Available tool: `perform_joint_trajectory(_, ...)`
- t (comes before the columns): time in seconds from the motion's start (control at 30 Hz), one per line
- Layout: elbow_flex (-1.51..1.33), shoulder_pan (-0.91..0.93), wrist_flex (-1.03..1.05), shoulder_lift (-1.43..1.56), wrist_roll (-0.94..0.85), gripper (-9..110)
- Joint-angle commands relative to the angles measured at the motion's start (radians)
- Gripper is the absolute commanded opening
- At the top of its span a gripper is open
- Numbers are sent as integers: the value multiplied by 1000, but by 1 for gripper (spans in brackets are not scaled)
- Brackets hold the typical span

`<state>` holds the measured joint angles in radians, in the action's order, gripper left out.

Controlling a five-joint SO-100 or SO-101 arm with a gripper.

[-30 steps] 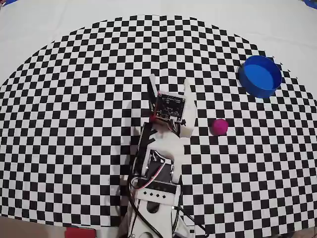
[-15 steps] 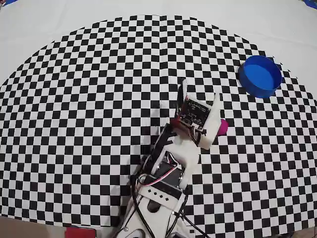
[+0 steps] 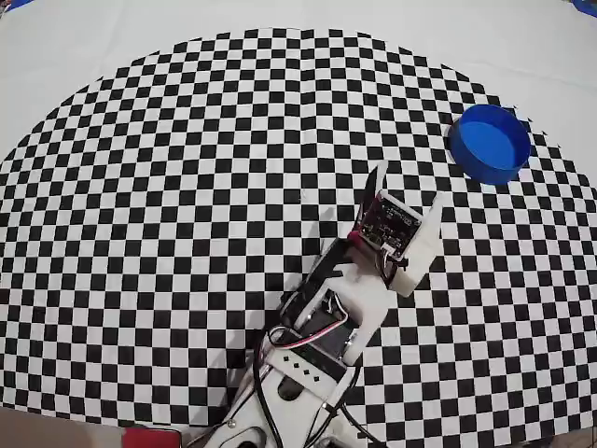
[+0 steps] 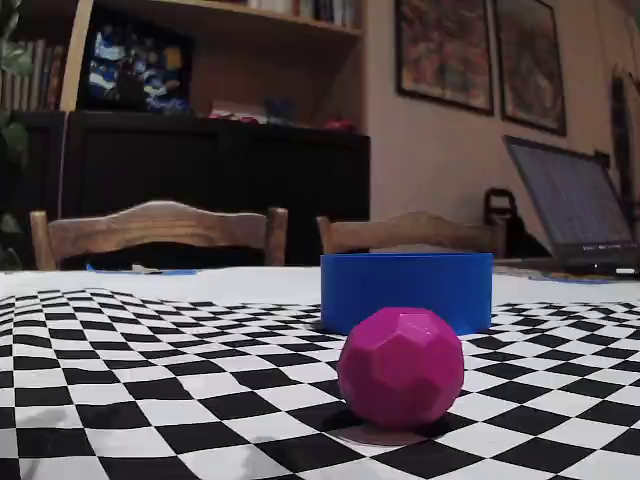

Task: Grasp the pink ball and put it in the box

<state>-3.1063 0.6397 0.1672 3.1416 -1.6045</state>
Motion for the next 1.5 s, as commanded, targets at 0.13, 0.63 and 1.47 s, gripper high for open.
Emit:
perform_joint_trajectory(0.13, -6, 71, -38, 2, -9, 27)
perform_joint_trajectory(0.63, -6, 135, -5, -5, -11, 27)
perform_joint_trajectory(1.47, -6, 143, -14, -195, 15, 27)
